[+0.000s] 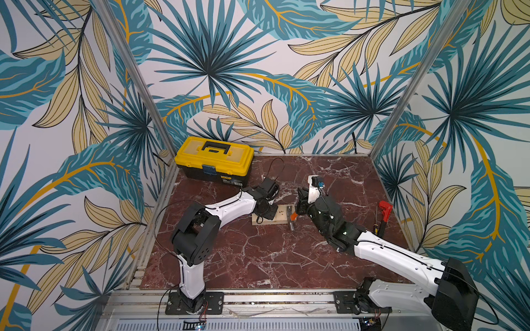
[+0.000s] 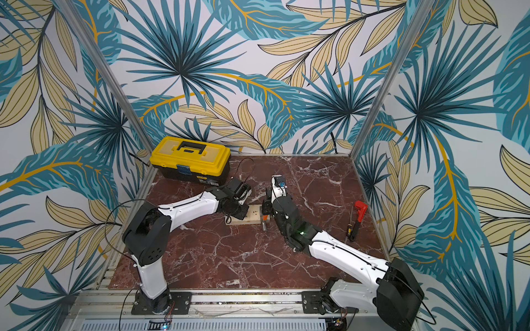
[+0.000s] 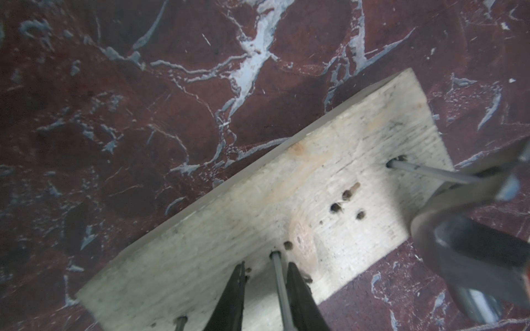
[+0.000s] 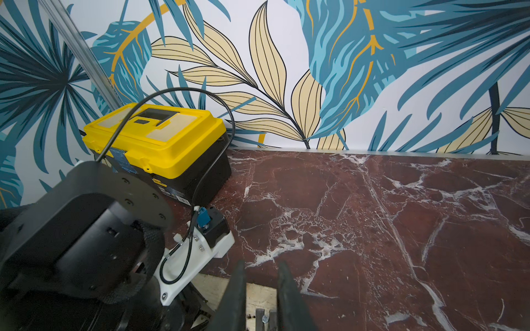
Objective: Use a claw hammer to pull out a nail
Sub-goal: Remove the nail from the mounting plate.
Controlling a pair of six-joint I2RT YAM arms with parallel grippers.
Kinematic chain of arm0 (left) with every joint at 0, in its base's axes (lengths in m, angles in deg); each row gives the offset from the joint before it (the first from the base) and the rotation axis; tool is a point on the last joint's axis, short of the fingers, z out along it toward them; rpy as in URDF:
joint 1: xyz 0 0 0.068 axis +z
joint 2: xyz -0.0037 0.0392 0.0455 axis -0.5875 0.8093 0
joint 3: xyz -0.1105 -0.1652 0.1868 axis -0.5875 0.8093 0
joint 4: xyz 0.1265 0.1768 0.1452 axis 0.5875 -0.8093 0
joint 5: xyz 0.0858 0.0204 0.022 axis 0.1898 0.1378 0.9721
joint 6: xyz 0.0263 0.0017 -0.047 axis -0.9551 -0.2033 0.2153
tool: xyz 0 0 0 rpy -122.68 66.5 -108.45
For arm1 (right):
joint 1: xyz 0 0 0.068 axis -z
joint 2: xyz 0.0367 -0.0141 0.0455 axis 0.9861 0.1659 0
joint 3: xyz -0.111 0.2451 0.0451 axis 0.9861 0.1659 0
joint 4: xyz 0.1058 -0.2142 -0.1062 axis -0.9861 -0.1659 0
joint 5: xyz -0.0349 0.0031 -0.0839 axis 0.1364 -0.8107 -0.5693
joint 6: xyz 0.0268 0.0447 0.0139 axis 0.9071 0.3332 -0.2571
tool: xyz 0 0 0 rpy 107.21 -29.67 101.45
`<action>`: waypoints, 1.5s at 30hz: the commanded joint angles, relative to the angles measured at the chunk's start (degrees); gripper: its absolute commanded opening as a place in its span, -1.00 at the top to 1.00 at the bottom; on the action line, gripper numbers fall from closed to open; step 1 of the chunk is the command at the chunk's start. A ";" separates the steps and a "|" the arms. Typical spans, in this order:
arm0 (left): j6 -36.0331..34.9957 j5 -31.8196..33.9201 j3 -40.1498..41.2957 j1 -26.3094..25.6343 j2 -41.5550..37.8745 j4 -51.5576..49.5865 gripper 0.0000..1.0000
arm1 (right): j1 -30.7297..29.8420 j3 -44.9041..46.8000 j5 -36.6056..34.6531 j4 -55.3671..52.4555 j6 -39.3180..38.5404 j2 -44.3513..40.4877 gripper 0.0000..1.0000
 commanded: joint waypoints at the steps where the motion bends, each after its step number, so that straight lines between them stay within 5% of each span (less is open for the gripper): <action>1: 1.07 0.29 5.25 0.23 9.45 -6.19 0.49 | -1.41 6.53 3.97 -17.46 2.22 4.79 1.00; 45: 4.05 -1.46 3.02 0.92 17.92 -11.32 0.56 | -9.62 8.88 -6.98 -18.96 3.93 4.70 1.00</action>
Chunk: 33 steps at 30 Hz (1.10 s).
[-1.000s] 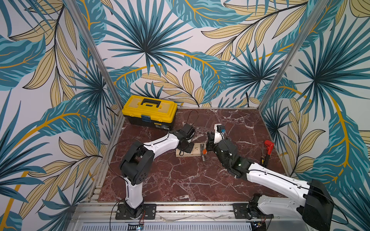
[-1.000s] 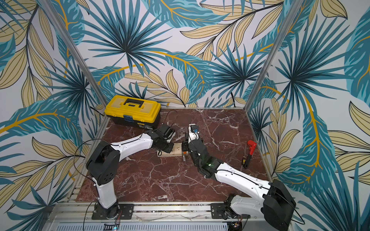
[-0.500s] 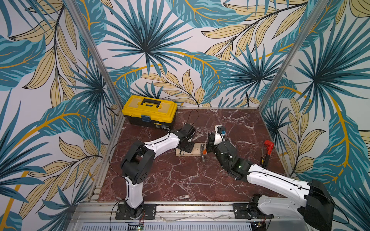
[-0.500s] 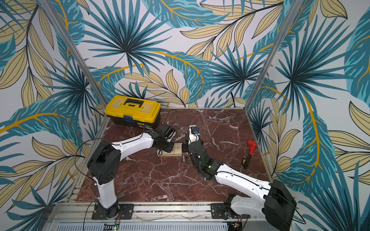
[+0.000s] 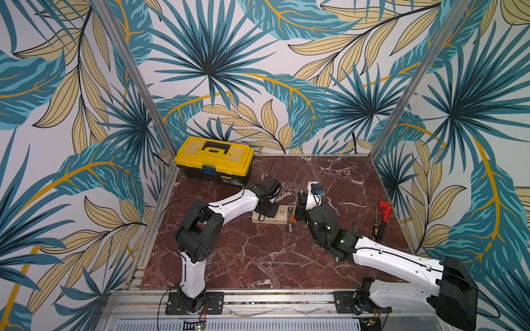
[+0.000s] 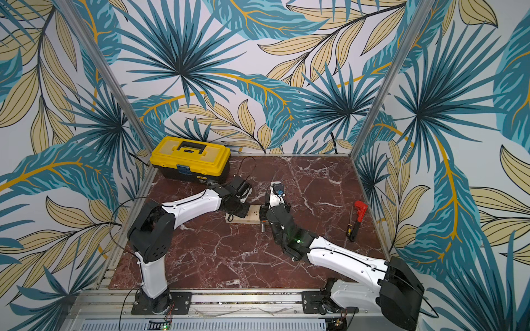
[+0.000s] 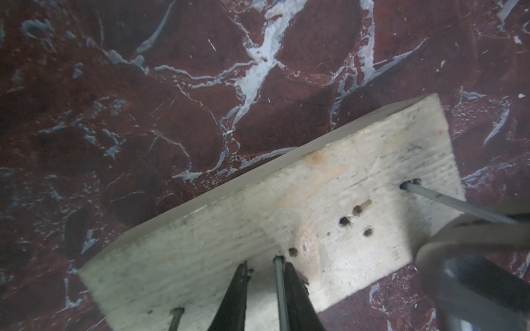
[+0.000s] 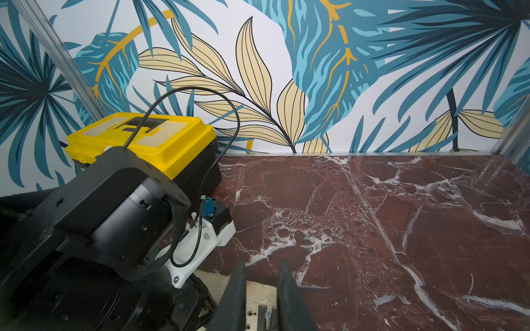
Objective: Use a claw hammer to pull out a nail
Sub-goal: Remove the nail from the mounting plate.
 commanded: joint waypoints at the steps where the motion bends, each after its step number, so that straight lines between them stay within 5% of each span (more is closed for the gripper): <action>1: 2.44 -1.72 6.94 0.98 15.14 -7.72 0.56 | -2.67 6.52 5.20 -21.17 2.46 5.47 1.00; 33: 2.99 -3.50 7.45 0.98 17.93 -9.09 0.57 | -12.00 5.12 -10.21 -25.38 7.88 10.37 1.00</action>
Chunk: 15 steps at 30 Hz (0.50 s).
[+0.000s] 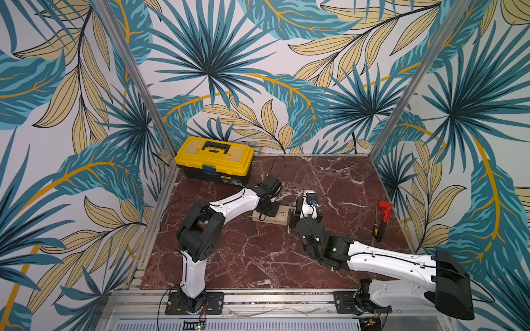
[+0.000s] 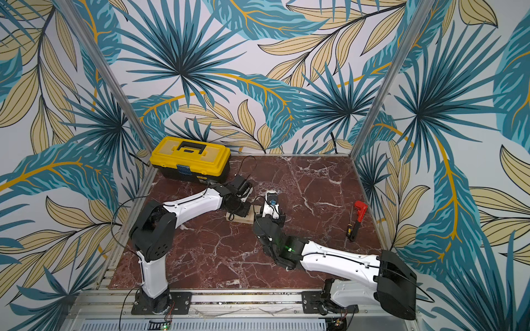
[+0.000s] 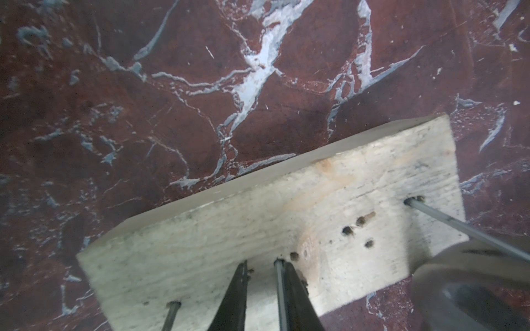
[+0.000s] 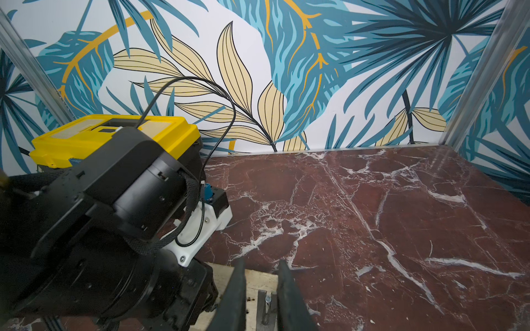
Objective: Use a claw hammer to pull out a nail
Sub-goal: Remove the nail from the mounting plate.
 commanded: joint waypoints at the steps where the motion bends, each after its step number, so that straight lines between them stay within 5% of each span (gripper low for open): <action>1: 2.66 -3.22 8.59 0.98 17.07 -8.78 0.57 | -2.04 6.47 6.98 -22.33 3.15 7.15 1.00; 15: 3.44 -4.05 8.30 0.98 19.24 -10.01 0.60 | -4.97 5.48 3.10 -24.62 4.95 8.73 1.00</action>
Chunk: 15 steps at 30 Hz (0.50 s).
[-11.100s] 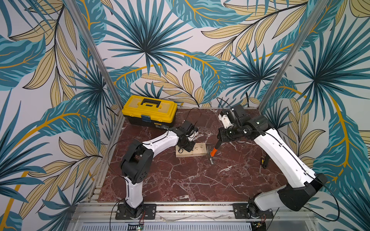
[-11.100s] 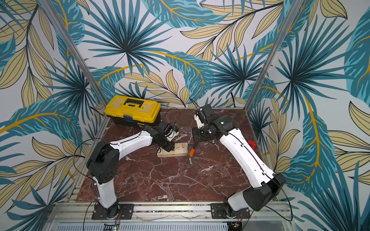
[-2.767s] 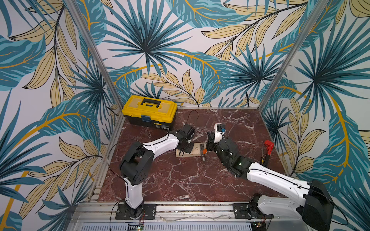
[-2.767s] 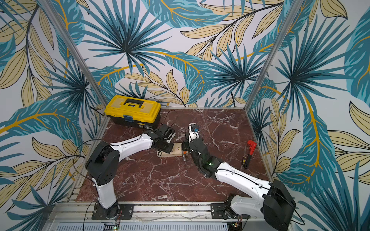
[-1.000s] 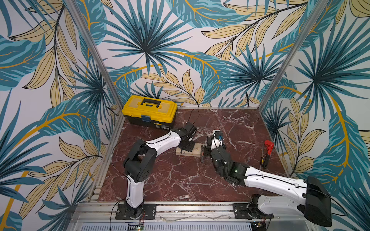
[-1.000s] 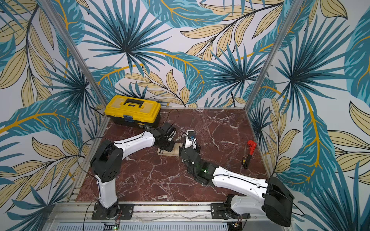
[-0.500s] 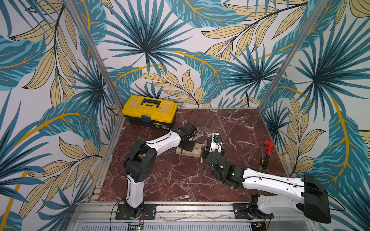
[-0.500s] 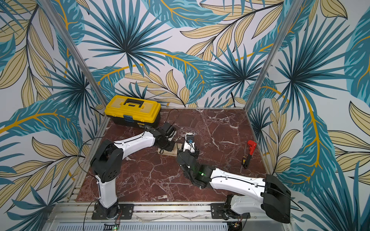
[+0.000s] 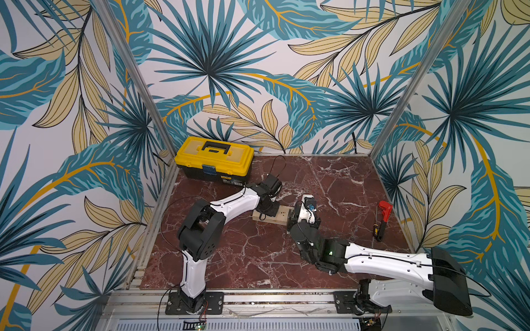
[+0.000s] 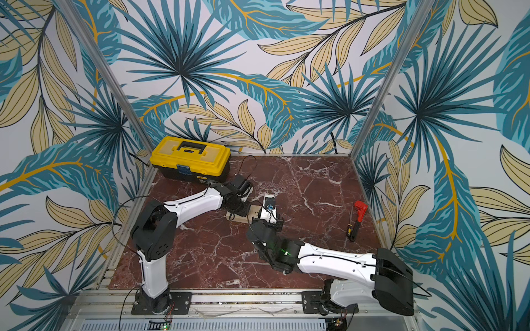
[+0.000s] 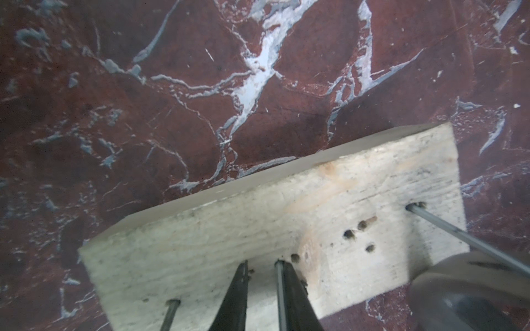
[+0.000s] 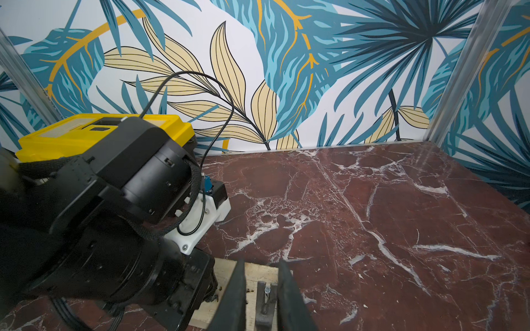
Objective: Use a claw hammer to pull out a nail
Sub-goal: Remove the nail from the mounting plate.
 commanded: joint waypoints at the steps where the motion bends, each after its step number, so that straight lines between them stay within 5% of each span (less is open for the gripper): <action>1: 3.41 -3.80 8.99 0.98 18.59 -9.71 0.61 | -1.49 6.35 8.39 -21.43 1.64 7.52 1.00; 15: 3.23 -3.99 8.64 0.98 19.51 -10.23 0.61 | -5.81 3.70 2.86 -26.39 5.39 11.69 1.00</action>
